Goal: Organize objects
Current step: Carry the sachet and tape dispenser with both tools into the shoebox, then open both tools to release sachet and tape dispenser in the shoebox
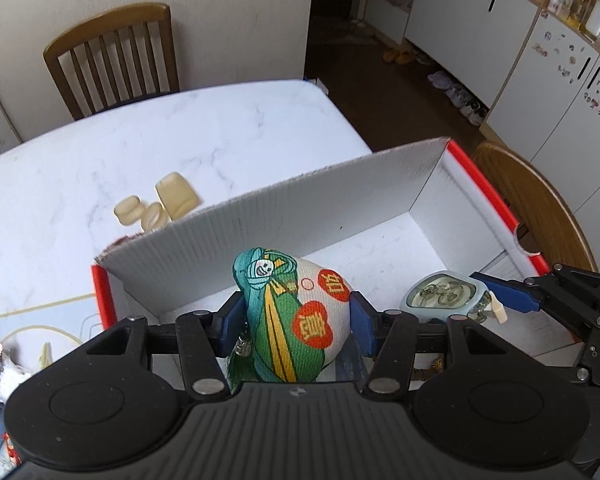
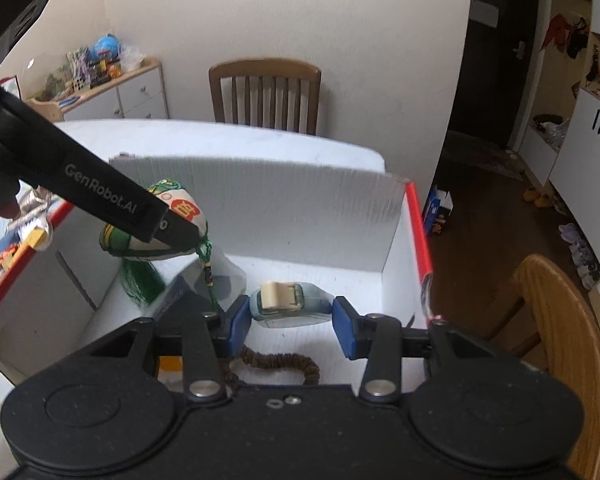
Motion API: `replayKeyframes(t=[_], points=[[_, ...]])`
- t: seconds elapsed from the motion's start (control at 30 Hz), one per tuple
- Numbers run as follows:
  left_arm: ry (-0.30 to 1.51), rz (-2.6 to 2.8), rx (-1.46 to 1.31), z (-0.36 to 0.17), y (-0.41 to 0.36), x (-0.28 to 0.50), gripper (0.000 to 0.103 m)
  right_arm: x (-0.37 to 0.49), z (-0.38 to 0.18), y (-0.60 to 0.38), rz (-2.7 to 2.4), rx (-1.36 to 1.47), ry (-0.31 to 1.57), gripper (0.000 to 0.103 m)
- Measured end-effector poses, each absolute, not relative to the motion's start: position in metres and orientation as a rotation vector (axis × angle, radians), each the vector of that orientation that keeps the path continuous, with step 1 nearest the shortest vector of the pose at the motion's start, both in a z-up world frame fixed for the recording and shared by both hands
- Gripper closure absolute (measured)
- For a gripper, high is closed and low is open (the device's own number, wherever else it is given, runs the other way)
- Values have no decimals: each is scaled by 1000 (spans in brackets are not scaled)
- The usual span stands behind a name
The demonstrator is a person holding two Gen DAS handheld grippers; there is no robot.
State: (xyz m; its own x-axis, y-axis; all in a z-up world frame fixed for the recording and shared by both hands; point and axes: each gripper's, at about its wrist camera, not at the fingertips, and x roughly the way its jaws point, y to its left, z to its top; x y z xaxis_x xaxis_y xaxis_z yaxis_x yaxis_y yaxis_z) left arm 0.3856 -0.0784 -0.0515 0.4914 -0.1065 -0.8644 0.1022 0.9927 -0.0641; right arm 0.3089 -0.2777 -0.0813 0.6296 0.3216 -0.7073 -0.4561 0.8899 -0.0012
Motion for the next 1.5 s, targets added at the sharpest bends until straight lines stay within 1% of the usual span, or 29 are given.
replayKeyframes(t=[0.3,0.6,0.67,0.77,1.0,1.43,1.5], points=[[1089,-123,-23,-67,-77,388,48,305,-94,-272,506,-287,900,61],[1111,-112,-35,-76,-78,387,47,312,-97,-271,526,-273,945,60],[1110,-113,-40,-76,-77,385,45,313,-97,-271,525,-275,947,59],[1101,-109,-46,-74,-76,383,39,312,-95,-272,537,-264,944,55],[1072,-114,-68,-67,-69,371,39,304,-81,-277,551,-236,918,46],[978,-133,-116,-35,-53,326,39,278,-45,-283,580,-175,853,39],[963,-140,-118,-29,-50,317,39,273,-39,-282,586,-164,840,36]])
